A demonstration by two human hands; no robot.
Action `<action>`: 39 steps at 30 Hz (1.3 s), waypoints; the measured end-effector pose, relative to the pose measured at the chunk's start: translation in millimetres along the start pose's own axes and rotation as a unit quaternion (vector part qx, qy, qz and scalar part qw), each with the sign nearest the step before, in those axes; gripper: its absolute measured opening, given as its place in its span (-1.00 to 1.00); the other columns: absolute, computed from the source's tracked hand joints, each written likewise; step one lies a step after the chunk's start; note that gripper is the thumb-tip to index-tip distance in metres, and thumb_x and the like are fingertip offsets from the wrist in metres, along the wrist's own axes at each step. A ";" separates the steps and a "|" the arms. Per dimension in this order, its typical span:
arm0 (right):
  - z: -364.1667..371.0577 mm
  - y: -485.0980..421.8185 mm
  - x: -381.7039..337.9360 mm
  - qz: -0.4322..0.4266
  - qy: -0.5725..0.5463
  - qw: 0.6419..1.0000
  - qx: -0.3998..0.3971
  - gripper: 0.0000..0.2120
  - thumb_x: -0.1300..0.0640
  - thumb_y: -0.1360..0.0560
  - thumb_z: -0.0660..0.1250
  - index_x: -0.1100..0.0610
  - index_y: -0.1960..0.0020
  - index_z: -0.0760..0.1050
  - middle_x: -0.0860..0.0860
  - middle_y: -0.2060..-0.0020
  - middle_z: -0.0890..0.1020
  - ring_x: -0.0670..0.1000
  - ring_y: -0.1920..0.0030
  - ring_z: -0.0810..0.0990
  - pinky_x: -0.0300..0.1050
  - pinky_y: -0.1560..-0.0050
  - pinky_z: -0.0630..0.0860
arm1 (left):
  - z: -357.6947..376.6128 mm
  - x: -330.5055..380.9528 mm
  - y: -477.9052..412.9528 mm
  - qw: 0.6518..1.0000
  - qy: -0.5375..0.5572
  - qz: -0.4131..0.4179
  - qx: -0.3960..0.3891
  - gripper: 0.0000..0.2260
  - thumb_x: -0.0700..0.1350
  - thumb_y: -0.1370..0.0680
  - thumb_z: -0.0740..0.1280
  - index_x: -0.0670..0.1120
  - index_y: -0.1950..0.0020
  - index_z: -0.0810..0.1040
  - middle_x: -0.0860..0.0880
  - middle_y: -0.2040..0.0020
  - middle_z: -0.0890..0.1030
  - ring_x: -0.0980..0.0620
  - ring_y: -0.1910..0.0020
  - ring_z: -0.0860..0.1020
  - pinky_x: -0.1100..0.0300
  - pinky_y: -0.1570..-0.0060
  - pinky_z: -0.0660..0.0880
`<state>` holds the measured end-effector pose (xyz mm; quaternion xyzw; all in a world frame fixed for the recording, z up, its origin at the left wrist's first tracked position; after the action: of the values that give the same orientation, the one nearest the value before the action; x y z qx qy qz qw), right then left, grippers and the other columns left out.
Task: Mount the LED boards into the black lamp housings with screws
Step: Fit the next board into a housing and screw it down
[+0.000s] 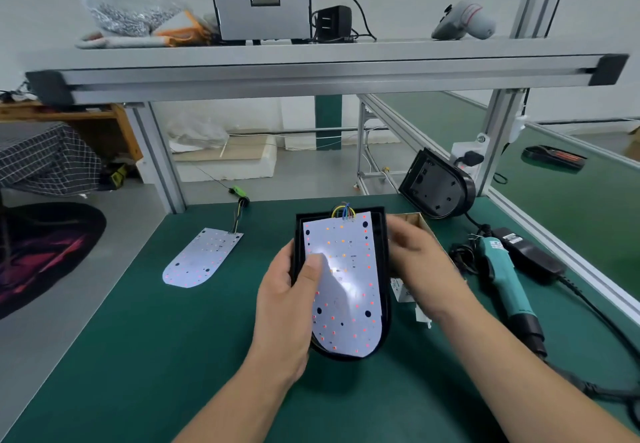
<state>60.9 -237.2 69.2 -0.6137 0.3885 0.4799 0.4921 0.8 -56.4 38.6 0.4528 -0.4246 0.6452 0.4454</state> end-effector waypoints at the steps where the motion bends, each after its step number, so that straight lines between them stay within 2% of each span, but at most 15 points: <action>1: 6.3 4.2 -0.5 0.010 0.016 0.999 -0.045 -0.55 0.48 -0.60 0.23 0.04 -0.19 0.71 -0.08 -0.01 0.77 -0.06 0.10 0.69 -0.18 0.13 0.63 | 0.9 -0.5 0.4 1.000 0.010 -0.006 -0.013 -0.77 0.00 -0.64 0.36 0.14 -0.27 0.67 0.03 -0.24 0.72 -0.09 -0.24 0.68 -0.12 -0.24 0.61; 4: 15.2 13.1 -1.1 0.017 0.071 0.991 -0.109 -0.47 0.51 -0.56 0.26 -0.08 -0.06 0.74 -0.12 -0.02 0.78 -0.23 0.00 0.70 -0.30 0.03 0.59 | 2.1 -1.1 0.9 0.999 0.019 -0.014 -0.036 -0.75 0.03 -0.61 0.36 0.11 -0.27 0.67 0.00 -0.24 0.72 -0.13 -0.23 0.69 -0.21 -0.29 0.59; 8: 17.3 15.4 -10.1 -0.014 0.052 0.995 -0.089 -0.63 0.27 -0.48 0.33 -0.16 -0.04 0.71 -0.23 0.01 0.76 -0.31 0.01 0.68 -0.38 0.06 0.56 | -0.6 -0.7 -1.5 0.998 0.018 -0.027 -0.056 -0.76 0.04 -0.60 0.37 0.07 -0.24 0.69 -0.05 -0.22 0.73 -0.14 -0.19 0.70 -0.23 -0.28 0.60; 12: 19.7 14.6 -5.6 -0.024 0.079 0.992 -0.094 -0.55 0.19 -0.48 0.32 -0.38 -0.04 0.66 -0.29 -0.03 0.74 -0.31 -0.04 0.67 -0.41 0.04 0.55 | -2.8 1.1 -1.2 0.997 0.028 -0.036 -0.061 -0.77 0.00 -0.61 0.36 0.01 -0.22 0.70 -0.11 -0.21 0.73 -0.17 -0.17 0.69 -0.19 -0.25 0.62; 15: 21.2 7.9 0.8 -0.015 0.205 0.976 -0.076 -0.72 0.04 -0.41 0.28 -0.29 0.03 0.63 -0.39 0.10 0.70 -0.34 0.11 0.62 -0.46 0.14 0.49 | -7.6 6.3 -2.5 0.996 0.065 -0.035 -0.054 -0.74 0.00 -0.61 0.39 -0.05 -0.26 0.69 -0.18 -0.23 0.71 -0.16 -0.13 0.70 -0.17 -0.21 0.63; 17: 22.5 3.4 5.9 0.012 0.228 0.971 -0.069 -0.74 -0.03 -0.38 0.24 -0.35 0.07 0.58 -0.40 0.16 0.69 -0.35 0.19 0.59 -0.42 0.17 0.51 | -10.4 9.9 -3.9 0.995 0.079 -0.029 -0.055 -0.73 -0.01 -0.60 0.41 -0.06 -0.26 0.69 -0.18 -0.23 0.71 -0.17 -0.13 0.71 -0.14 -0.15 0.66; 20: 22.2 -2.7 14.2 0.048 0.228 0.970 -0.076 -0.80 -0.06 -0.37 0.22 -0.35 0.20 0.56 -0.25 0.24 0.69 -0.15 0.20 0.59 -0.12 0.08 0.58 | -10.5 8.6 -3.5 0.996 0.067 -0.031 -0.052 -0.71 -0.03 -0.56 0.47 -0.05 -0.26 0.68 -0.15 -0.23 0.72 -0.21 -0.16 0.71 -0.13 -0.12 0.67; 21: 22.1 -2.4 14.9 0.051 0.232 0.968 -0.080 -0.81 -0.05 -0.38 0.22 -0.32 0.20 0.56 -0.26 0.26 0.68 -0.12 0.21 0.58 -0.13 0.09 0.56 | -10.1 7.7 -3.5 0.997 0.056 -0.031 -0.047 -0.69 -0.04 -0.53 0.50 -0.04 -0.26 0.68 -0.14 -0.22 0.73 -0.22 -0.16 0.71 -0.15 -0.13 0.67; 24: 19.6 2.8 17.7 0.028 0.208 0.975 -0.080 -0.76 0.07 -0.50 0.30 -0.25 -0.01 0.63 -0.27 0.07 0.74 -0.06 0.09 0.70 -0.29 0.07 0.56 | -12.1 5.7 -5.9 0.999 0.024 -0.020 -0.010 -0.67 -0.03 -0.49 0.53 0.02 -0.25 0.67 -0.07 -0.18 0.75 -0.17 -0.14 0.72 -0.20 -0.17 0.65; 27: 12.1 3.0 13.0 0.049 0.009 0.998 0.024 -0.73 0.19 -0.71 0.24 -0.01 -0.30 0.62 0.03 -0.08 0.76 0.11 0.07 0.71 -0.05 0.07 0.63 | -18.7 5.4 -10.0 0.999 -0.009 0.005 0.032 -0.66 0.00 -0.51 0.52 0.07 -0.28 0.63 0.03 -0.17 0.75 -0.09 -0.15 0.72 -0.14 -0.14 0.65; 29: 6.2 2.8 5.0 0.027 -0.061 0.995 0.074 -0.75 0.02 -0.73 0.21 0.00 -0.25 0.65 0.07 -0.06 0.75 0.04 0.14 0.68 -0.08 0.20 0.61 | -21.9 5.7 -11.2 0.997 -0.027 0.025 0.063 -0.65 0.01 -0.52 0.52 0.10 -0.30 0.61 0.09 -0.15 0.74 -0.01 -0.13 0.72 -0.07 -0.11 0.66; 31: 9.6 6.4 -1.2 -0.012 -0.025 0.999 0.045 -0.66 -0.24 -0.63 0.25 -0.07 -0.16 0.67 0.04 0.02 0.74 -0.02 0.17 0.65 -0.12 0.25 0.54 | -22.2 7.5 -11.0 0.995 -0.050 0.046 0.076 -0.62 0.06 -0.49 0.50 0.14 -0.30 0.59 0.15 -0.14 0.73 0.09 -0.11 0.71 0.02 -0.09 0.65; 33: 15.9 9.9 0.3 -0.017 0.031 0.999 0.019 -0.67 -0.28 -0.58 0.29 -0.08 -0.08 0.66 -0.03 0.14 0.69 -0.07 0.23 0.57 -0.12 0.26 0.49 | -19.9 8.7 -9.5 0.994 -0.065 0.059 0.064 -0.60 0.08 -0.48 0.50 0.17 -0.31 0.57 0.18 -0.16 0.72 0.13 -0.12 0.71 0.07 -0.08 0.64; 36: 16.8 8.7 4.6 -0.005 0.063 0.998 0.015 -0.85 -0.05 -0.65 0.32 -0.06 -0.06 0.65 -0.10 0.18 0.67 -0.05 0.25 0.53 -0.10 0.17 0.51 | -16.6 6.3 -7.3 0.996 -0.055 0.056 0.041 -0.58 0.04 -0.50 0.49 0.15 -0.35 0.56 0.14 -0.20 0.72 0.08 -0.16 0.70 0.01 -0.13 0.63; 39: 17.1 8.7 5.8 0.007 0.094 0.995 0.032 -0.78 -0.08 -0.59 0.26 -0.04 -0.11 0.61 0.01 0.04 0.70 0.14 0.01 0.62 0.13 -0.09 0.57 | -13.6 2.5 -5.2 0.998 -0.050 0.044 0.021 -0.63 0.01 -0.52 0.47 0.21 -0.32 0.58 0.12 -0.21 0.72 0.05 -0.17 0.70 -0.01 -0.14 0.63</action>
<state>50.5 -222.4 60.6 -0.6374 0.4519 0.4110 0.4696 2.5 -41.7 38.7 0.4745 -0.4525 0.6495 0.3850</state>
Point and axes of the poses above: each hand's wrist, its own y-axis away from the middle knuckle, its own z-axis out of the palm, x = y × z, the point moved 3 cm from there along -y, towards the middle knuckle
